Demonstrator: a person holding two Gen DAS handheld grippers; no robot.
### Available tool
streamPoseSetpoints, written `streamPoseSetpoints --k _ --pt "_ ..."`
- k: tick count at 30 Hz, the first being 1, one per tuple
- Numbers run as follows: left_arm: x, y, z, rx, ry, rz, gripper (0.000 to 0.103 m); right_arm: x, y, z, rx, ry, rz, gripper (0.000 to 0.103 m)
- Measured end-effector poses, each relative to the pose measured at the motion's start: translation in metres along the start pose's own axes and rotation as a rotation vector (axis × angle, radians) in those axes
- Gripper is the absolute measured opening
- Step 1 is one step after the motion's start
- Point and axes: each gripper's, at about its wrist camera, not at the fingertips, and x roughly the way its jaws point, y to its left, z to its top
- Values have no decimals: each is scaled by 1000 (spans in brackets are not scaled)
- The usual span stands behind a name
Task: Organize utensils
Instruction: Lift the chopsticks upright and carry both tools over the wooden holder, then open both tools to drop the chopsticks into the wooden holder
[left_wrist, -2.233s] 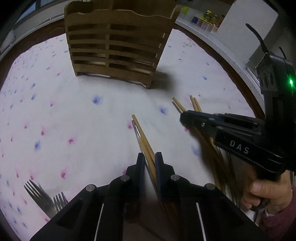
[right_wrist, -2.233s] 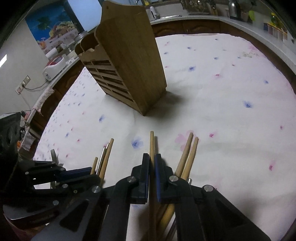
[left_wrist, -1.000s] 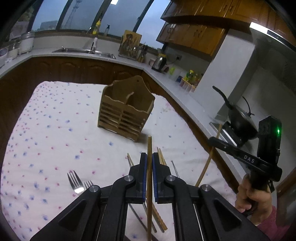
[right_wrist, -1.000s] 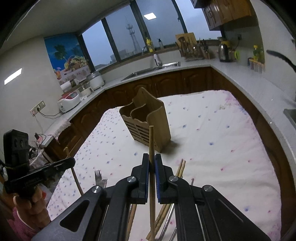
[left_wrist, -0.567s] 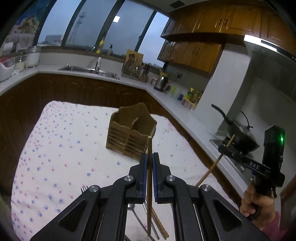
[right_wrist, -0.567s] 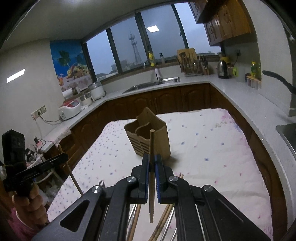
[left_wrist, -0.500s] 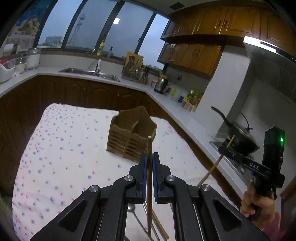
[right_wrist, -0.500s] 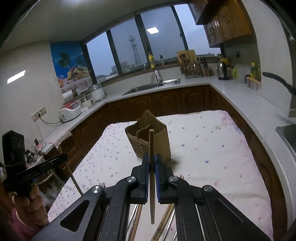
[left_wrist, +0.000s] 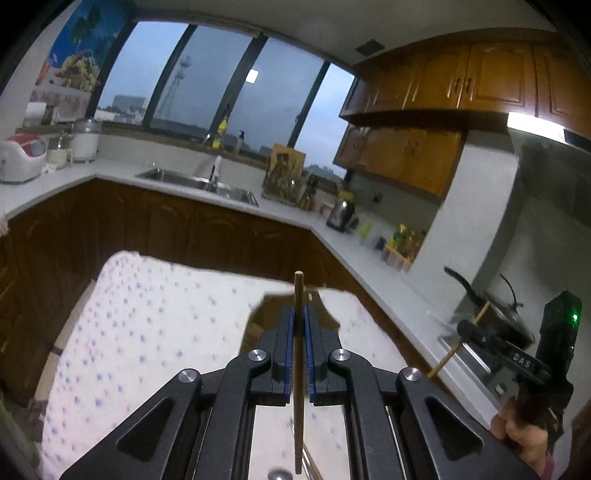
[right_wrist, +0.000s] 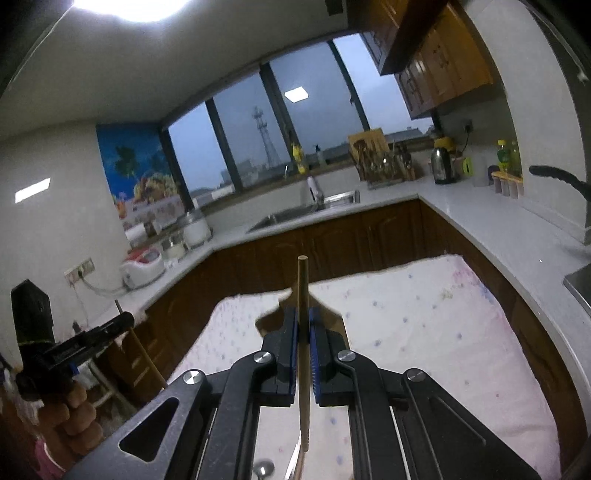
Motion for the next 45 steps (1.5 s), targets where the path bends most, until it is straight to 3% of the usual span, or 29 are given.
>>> streamPoseSetpoints --k 11,19,26,32,40,45 --pt "69 -1 54 48 -168 73 3 56 0 53 10 -130 -18 6" --pt "152 11 40 -2 -206 109 3 102 -13 49 25 -137 -51 6" --pt "232 15 2 -18 -165 140 3 137 -25 17 37 -93 -74 6" --pt "276 21 -17 -26 -116 155 3 153 -32 -1 46 -67 -89 6" --pt "305 26 -1 -3 -27 163 4 158 -42 -7 63 -14 -91 6" --pt "297 26 16 14 -20 169 5 162 -46 -5 70 20 -84 6"
